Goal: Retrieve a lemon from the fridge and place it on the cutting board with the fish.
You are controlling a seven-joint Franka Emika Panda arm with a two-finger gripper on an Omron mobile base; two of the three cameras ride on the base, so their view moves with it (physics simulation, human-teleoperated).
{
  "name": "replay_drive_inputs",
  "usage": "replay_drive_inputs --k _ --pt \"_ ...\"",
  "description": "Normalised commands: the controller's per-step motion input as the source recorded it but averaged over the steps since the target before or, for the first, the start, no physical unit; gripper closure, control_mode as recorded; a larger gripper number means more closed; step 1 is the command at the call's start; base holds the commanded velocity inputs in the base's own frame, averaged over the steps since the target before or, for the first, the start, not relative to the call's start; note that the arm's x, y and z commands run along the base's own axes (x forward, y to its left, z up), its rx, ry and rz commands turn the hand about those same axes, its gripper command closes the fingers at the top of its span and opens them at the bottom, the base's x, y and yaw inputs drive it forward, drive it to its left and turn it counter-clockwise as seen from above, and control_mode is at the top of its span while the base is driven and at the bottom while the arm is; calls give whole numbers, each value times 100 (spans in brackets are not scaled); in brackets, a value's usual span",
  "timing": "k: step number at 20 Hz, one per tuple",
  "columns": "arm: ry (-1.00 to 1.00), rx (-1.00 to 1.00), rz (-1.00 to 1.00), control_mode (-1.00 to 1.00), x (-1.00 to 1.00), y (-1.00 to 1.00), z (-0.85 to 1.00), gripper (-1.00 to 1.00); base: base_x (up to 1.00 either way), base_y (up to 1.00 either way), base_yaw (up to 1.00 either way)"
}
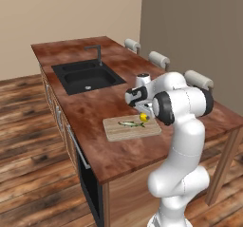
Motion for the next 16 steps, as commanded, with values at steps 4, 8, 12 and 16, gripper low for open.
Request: replay_drive_inputs --k 4,8,12,16 --pt "0 0 0 -100 0 2 1 -100 0 0 0" --pt "0 -2 0 -100 0 5 8 -100 0 0 0" --pt "0 -3 0 -100 0 1 11 -100 0 0 0" --pt "0 -9 0 -100 -10 8 46 -100 0 0 0"
